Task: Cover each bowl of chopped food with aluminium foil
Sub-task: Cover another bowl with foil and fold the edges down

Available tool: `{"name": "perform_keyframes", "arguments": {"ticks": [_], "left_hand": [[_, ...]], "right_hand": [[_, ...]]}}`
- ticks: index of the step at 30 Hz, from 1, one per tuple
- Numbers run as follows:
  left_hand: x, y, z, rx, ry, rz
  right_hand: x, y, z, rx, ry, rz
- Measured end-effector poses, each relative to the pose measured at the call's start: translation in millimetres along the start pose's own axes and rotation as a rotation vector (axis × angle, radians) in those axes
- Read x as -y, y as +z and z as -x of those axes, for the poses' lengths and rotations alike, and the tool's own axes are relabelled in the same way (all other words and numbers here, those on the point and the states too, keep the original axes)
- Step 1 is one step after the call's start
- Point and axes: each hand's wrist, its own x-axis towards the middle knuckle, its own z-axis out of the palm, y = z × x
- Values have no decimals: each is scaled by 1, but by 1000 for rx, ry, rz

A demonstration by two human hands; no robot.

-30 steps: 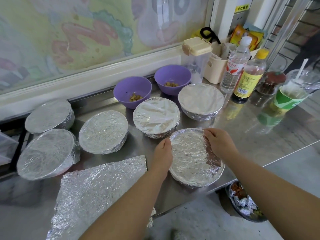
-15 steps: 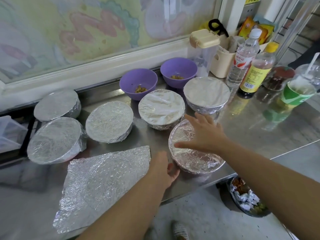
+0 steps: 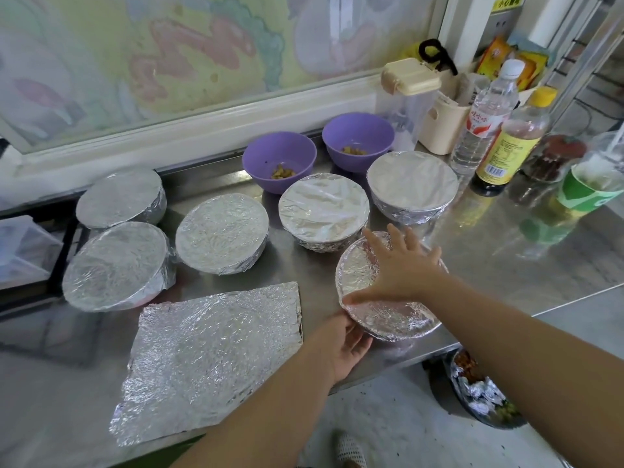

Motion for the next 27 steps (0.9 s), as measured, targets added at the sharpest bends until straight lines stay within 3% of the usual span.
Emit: {"name": "perform_keyframes", "arguments": {"ticks": [9,11,15,19,23,27], "left_hand": [[-24,-11,-9,-83,218,113],[-26,-18,-10,-120,254,21],[-15,-24,-1,-81,124,-219],[-11,-6,12,79,16,-67],[-18,6,13,112,-7,114],[-26,17,16,152,14,-6]], "right_hand": [[-10,-8,9,3,142,-42],[-15,-11,9,-26,168,-20],[-20,-4,0,-92,86,-143],[-19,4,-2,-110,40,-176],[-17,1,-4,-109,58,-222],[-14,2,-2,-120,66,-203]]}}
